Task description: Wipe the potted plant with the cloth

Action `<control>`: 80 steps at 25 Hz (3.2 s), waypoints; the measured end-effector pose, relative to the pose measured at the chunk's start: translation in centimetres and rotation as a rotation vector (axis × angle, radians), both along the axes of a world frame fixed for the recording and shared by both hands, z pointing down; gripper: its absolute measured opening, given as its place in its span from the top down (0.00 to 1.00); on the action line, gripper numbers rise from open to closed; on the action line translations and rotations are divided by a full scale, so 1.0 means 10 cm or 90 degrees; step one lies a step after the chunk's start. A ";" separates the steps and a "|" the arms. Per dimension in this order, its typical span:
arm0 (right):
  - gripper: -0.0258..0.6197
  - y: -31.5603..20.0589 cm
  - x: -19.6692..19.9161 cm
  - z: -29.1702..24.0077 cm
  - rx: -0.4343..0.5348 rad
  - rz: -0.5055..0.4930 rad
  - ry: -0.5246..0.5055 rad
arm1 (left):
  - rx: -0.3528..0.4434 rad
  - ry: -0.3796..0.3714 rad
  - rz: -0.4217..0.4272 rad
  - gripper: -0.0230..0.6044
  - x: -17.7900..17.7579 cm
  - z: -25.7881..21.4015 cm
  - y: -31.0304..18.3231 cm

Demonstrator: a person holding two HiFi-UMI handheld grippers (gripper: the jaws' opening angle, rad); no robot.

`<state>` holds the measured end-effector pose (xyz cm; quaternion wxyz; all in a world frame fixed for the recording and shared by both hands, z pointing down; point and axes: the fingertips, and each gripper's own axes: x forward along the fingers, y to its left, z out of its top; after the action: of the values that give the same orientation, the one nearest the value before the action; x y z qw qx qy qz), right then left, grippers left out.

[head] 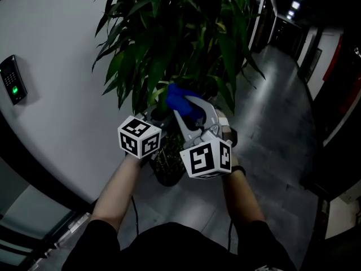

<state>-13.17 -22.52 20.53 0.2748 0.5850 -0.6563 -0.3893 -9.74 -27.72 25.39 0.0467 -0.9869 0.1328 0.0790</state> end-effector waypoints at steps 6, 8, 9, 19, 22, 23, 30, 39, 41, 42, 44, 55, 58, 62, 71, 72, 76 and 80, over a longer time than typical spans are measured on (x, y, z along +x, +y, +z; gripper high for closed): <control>0.80 0.02 0.00 0.22 -0.038 -0.038 -0.046 | -0.025 0.025 0.031 0.95 0.04 -0.02 -0.02; 0.80 0.04 0.03 0.28 -0.048 -0.045 -0.065 | -0.034 0.034 0.035 0.95 0.05 -0.03 -0.04; 0.80 0.04 0.05 0.32 -0.053 -0.049 -0.074 | -0.037 0.038 0.036 0.95 0.05 -0.03 -0.05; 0.80 0.11 0.15 0.72 -0.085 -0.093 -0.160 | -0.081 0.080 0.057 0.95 0.10 0.05 -0.11; 0.80 0.15 0.15 0.83 -0.102 -0.086 -0.166 | -0.092 0.090 0.062 0.95 0.11 0.07 -0.11; 0.80 0.17 0.14 0.87 -0.106 -0.087 -0.168 | -0.095 0.093 0.064 0.95 0.11 0.07 -0.11; 0.80 0.27 0.12 1.06 -0.126 -0.093 -0.178 | -0.114 0.118 0.072 0.95 0.08 0.05 -0.09; 0.80 0.37 0.14 1.35 -0.166 -0.078 -0.176 | -0.151 0.150 0.077 0.95 -0.01 0.10 -0.09; 0.80 0.40 0.14 1.42 -0.174 -0.074 -0.175 | -0.154 0.151 0.074 0.95 -0.03 0.12 -0.09; 0.80 0.42 0.14 1.46 -0.179 -0.071 -0.177 | -0.156 0.151 0.073 0.95 -0.04 0.14 -0.08; 0.80 0.46 0.16 1.53 -0.190 -0.064 -0.187 | -0.162 0.148 0.075 0.95 -0.05 0.19 -0.06; 0.80 0.59 0.34 2.03 -0.252 -0.007 -0.224 | -0.193 0.098 0.072 0.95 -0.11 0.71 0.05; 0.80 0.63 0.36 2.09 -0.256 0.007 -0.234 | -0.185 0.075 0.062 0.95 -0.14 0.84 0.09; 0.80 0.72 0.51 2.16 -0.241 0.035 -0.258 | -0.088 0.000 0.010 0.95 -0.20 1.05 0.14; 0.80 0.82 0.86 2.27 -0.201 0.129 -0.341 | -0.078 -0.013 -0.030 0.95 -0.39 1.41 0.23; 0.80 0.85 0.87 2.28 -0.201 0.136 -0.351 | -0.089 0.000 -0.039 0.95 -0.42 1.44 0.21; 0.80 0.97 1.01 2.34 -0.200 0.163 -0.378 | -0.104 0.014 -0.031 0.95 -0.31 1.63 0.27; 0.80 1.02 1.31 2.31 -0.176 0.166 -0.400 | -0.094 -0.005 -0.029 0.95 -0.08 1.78 0.37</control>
<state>-0.04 -12.34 43.65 0.1840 0.7122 -0.6748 -0.0601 -10.51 -23.97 43.21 -0.0239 -0.9847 0.1603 0.0639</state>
